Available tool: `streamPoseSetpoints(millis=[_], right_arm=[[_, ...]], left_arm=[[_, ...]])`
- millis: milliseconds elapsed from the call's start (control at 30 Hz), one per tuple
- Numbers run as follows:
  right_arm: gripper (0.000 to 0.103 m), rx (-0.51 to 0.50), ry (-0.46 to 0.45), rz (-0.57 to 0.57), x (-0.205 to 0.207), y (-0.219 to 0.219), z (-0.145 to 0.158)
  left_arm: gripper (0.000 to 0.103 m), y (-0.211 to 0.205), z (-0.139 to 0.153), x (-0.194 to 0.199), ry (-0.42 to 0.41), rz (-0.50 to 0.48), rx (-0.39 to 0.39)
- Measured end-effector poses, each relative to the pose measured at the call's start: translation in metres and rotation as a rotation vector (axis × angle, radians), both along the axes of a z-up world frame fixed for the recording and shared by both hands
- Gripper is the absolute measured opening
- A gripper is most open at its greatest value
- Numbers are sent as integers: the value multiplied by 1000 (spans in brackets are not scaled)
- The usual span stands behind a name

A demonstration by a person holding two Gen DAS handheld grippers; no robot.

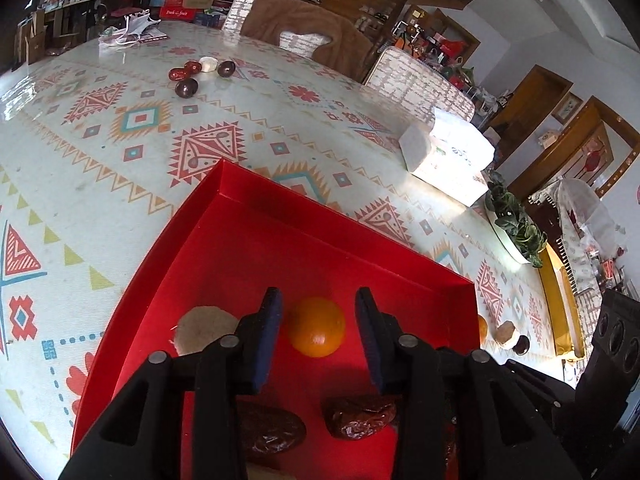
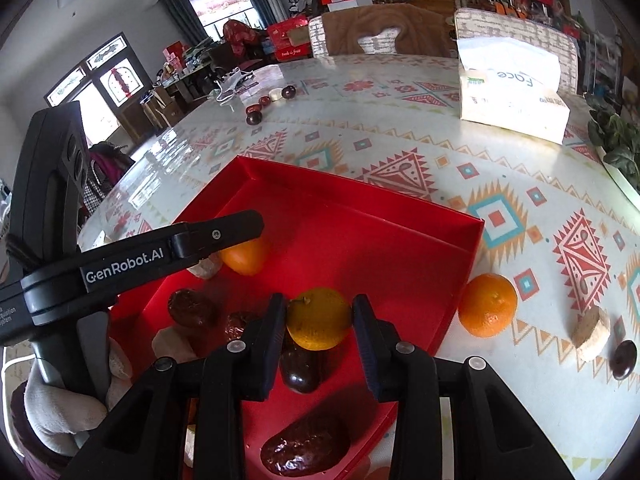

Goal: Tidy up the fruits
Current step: 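Lower both oranges into the red tray and open both tools, then move both open tools back to the remaining fruits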

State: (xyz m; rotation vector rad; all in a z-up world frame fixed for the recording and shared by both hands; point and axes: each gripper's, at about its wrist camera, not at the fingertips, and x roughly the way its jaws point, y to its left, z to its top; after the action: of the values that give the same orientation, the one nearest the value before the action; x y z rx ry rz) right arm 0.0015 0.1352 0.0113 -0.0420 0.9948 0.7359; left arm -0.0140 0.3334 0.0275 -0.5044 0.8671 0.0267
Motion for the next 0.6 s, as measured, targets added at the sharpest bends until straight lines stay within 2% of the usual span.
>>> streamPoseSetpoints(millis=[67,233,367,500,600], right_arm=[[39,9,-3,3,-1,1,2],[40,29,-37,1,-9,-5,16],[45,53,-57,-18,-15,-18,28],[47,70,-68,-45,-22,-37,35],[47,77,-74,-64,-27,-50,38]], left_arm=[[50,0,1,0,-5,-1,-1],[60,1,12,-10,-28,20,-1],[70,-4,26,-26,-55,41,26],[77,-17,42,-48,-85,64,80],[87,-30,54,-67,-102,117,146]])
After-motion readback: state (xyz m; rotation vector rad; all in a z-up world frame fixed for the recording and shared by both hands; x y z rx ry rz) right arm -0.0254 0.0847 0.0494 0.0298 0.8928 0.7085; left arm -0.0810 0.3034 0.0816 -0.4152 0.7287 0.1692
